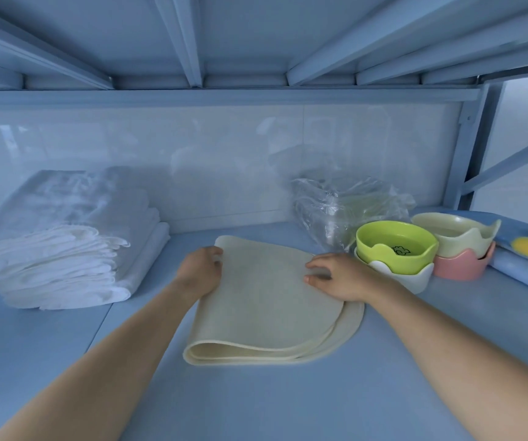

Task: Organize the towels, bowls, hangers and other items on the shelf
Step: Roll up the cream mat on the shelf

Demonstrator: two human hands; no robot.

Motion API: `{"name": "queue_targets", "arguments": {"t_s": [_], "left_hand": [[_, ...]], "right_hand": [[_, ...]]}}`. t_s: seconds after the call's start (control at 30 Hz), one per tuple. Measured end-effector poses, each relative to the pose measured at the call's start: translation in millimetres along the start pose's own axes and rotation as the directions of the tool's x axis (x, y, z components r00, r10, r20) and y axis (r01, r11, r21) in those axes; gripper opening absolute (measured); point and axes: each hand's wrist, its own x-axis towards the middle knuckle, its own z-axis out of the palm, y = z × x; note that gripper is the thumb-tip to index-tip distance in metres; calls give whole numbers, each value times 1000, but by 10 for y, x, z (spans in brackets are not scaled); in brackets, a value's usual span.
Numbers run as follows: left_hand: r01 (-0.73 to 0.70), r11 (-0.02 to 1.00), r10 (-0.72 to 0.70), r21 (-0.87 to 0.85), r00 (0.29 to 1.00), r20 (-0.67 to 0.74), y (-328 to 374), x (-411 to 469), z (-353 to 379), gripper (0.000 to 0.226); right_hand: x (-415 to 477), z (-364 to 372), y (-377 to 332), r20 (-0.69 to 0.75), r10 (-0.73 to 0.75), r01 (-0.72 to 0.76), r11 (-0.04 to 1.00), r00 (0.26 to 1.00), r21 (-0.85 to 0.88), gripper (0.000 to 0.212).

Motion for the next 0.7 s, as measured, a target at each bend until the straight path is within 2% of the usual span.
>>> {"name": "queue_targets", "arguments": {"t_s": [0.17, 0.43, 0.7], "left_hand": [[-64, 997, 63, 33, 998, 29, 62, -212, -63, 41], [-126, 986, 121, 110, 992, 45, 83, -484, -14, 36], [-128, 983, 118, 133, 990, 81, 108, -309, -104, 37]], "right_hand": [[28, 48, -114, 1, -31, 31, 999, 1000, 9, 35], [37, 110, -295, 26, 19, -15, 990, 999, -139, 24], [121, 66, -279, -48, 18, -19, 999, 999, -30, 24]]}}
